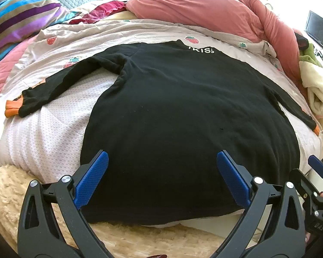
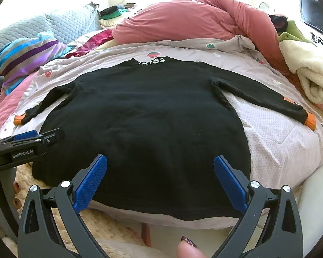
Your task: Fold small clothes
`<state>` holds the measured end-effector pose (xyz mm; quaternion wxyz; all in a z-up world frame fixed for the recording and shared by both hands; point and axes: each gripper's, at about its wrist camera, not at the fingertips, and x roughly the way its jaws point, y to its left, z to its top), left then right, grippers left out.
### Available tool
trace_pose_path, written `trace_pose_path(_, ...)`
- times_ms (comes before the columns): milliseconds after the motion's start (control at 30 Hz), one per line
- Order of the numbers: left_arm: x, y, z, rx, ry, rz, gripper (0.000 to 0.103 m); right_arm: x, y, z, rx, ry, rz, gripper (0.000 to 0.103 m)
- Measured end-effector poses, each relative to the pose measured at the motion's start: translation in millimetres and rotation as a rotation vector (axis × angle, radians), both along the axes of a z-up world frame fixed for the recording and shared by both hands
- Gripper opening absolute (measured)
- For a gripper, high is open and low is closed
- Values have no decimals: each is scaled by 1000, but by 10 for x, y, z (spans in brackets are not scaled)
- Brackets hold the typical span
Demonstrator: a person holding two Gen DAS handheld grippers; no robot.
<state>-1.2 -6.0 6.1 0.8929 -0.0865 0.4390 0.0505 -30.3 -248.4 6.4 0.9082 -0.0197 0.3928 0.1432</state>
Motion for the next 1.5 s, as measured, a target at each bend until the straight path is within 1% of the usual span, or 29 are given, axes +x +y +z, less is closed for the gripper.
trace_pose_path(767,6,23,11,9,-4,-2,95,4,44,-24,-1,-9,-2,99)
trace_pose_path(1233,9,13,14,22,-10,-2,95,-9,-6,2,0,-14,-12,99)
trace_pose_path(1500,94,-8,44,23,-12,-6,95,55,-25,7,3,-20,-18,99)
